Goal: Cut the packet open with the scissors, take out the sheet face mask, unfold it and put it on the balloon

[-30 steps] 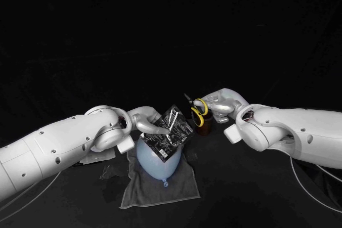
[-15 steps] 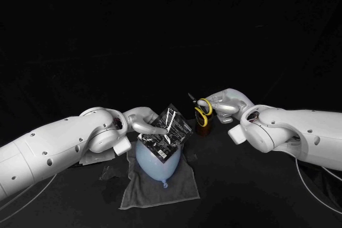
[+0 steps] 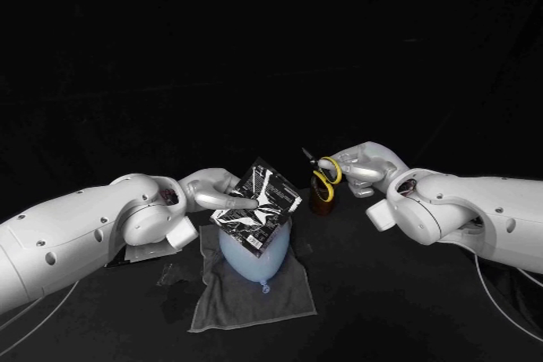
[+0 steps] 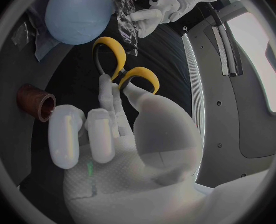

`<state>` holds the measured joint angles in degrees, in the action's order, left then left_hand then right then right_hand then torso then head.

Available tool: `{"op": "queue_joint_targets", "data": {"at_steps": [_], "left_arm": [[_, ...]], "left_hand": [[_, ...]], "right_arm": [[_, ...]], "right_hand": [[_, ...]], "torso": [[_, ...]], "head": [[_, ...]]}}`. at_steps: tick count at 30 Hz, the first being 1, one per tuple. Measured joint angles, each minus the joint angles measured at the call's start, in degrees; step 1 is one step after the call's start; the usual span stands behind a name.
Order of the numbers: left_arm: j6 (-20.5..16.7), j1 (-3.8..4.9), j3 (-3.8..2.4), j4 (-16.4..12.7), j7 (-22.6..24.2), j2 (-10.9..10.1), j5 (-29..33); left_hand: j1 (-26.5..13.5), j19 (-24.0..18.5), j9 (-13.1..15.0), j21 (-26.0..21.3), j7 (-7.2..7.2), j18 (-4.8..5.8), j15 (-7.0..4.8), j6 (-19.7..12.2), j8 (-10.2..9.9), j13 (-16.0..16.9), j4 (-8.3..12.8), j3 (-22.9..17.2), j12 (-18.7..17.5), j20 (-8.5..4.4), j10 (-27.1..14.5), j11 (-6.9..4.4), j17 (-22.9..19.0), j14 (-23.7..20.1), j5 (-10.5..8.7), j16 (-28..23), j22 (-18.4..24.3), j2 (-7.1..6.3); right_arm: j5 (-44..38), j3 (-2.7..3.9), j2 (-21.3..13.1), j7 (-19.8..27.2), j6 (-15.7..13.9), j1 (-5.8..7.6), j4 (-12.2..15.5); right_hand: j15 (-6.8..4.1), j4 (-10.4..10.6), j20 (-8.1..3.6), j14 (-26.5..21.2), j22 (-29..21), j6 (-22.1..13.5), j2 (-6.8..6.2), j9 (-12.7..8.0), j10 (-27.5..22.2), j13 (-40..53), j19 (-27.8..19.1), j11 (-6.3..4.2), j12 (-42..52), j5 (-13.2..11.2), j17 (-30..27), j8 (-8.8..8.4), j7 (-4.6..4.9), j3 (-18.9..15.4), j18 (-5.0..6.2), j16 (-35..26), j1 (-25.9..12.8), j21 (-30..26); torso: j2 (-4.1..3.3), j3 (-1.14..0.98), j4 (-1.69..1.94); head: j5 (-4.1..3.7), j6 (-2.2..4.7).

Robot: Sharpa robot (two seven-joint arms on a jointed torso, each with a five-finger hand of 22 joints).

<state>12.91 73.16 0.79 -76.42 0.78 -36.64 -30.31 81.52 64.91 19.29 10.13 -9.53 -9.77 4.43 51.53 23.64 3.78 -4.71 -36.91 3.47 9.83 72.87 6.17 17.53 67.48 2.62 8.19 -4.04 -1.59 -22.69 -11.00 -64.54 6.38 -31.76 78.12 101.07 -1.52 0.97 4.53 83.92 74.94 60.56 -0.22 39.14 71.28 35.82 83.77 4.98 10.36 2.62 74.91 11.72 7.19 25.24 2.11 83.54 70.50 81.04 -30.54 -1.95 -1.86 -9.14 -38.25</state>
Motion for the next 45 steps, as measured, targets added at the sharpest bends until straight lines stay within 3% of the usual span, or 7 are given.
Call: {"op": "queue_joint_targets", "data": {"at_steps": [13, 25, 33, 45], "left_arm": [[2.59, 0.01, -0.03, -2.59, 1.26, -4.93, 3.34], [6.24, 0.01, 0.00, -4.24, 1.54, -9.52, 4.17], [8.87, -0.19, 0.31, -3.00, 2.04, -12.34, 2.86], [12.49, -2.30, 1.79, -2.29, 5.06, -16.15, -3.46]], "left_hand": [[-0.01, 0.00, 0.00, 0.00, -0.02, -0.09, 0.00, -0.35, 0.74, 0.00, 0.00, 0.00, 0.00, 0.00, -0.09, 0.09, -0.01, 0.00, 0.00, 0.00, 0.00, -0.01], [-0.02, 0.00, 0.00, 0.00, -0.21, -0.04, 0.00, -0.16, 0.83, -0.01, -0.01, 0.01, 0.00, 0.00, -0.11, 0.11, 0.05, 0.00, 0.00, 0.00, 0.00, -0.02], [-0.02, 0.00, 0.00, 0.00, -0.22, -0.01, 0.00, -0.17, 0.88, -0.01, -0.01, 0.01, 0.00, 0.00, -0.19, 0.19, 0.14, 0.00, -0.10, 0.00, 0.00, -0.03], [-0.45, -0.21, 0.00, 0.00, -0.02, 0.05, 0.20, -0.56, 0.95, -0.01, -0.03, 0.33, 0.00, 0.20, -0.42, 0.00, 0.30, -0.64, -0.12, -0.22, 0.01, 0.08]], "right_arm": [[0.58, 0.00, -0.44, 0.60, 0.00, -0.47, 0.19], [0.79, 0.00, -0.48, 0.98, 0.00, -1.05, 0.10], [0.84, 0.00, -0.39, 1.15, 0.02, -1.60, -0.17], [0.87, 0.01, 0.02, 1.37, 0.05, -2.67, -1.51]], "right_hand": [[0.01, 0.00, 0.01, 0.00, -0.04, -0.07, 0.08, 0.04, 0.07, 0.03, -0.02, -0.07, 0.00, -0.23, 0.01, -0.01, 0.07, 0.00, -0.01, -0.01, 0.08, -0.01], [0.11, -0.01, -0.14, -0.08, 0.00, -0.09, 0.09, 0.17, 0.07, 0.16, 0.11, -0.07, 0.00, 0.05, 0.04, -0.06, 0.09, 0.00, -0.02, -0.21, 0.08, -0.02], [0.12, 0.14, -0.13, -0.08, 0.00, -0.16, 0.09, 0.24, 0.07, 0.27, 0.11, -0.07, 0.00, 0.04, 0.04, -0.12, 0.16, 0.16, -0.01, -0.22, 0.09, -0.05], [0.17, 0.14, -0.12, -0.04, -0.04, -0.26, 0.15, 0.26, 0.08, 0.27, 0.10, -0.07, 0.00, 0.00, -0.01, 0.04, 0.26, 0.17, -0.02, -0.23, 0.15, -0.05]], "torso": [[0.05, 0.00, 0.03], [0.10, 0.13, 0.06], [0.10, 0.13, 0.07], [0.10, 0.26, 0.13]], "head": [[-0.11, 0.29], [0.58, 0.19], [2.64, -0.52], [6.80, -2.67]]}}
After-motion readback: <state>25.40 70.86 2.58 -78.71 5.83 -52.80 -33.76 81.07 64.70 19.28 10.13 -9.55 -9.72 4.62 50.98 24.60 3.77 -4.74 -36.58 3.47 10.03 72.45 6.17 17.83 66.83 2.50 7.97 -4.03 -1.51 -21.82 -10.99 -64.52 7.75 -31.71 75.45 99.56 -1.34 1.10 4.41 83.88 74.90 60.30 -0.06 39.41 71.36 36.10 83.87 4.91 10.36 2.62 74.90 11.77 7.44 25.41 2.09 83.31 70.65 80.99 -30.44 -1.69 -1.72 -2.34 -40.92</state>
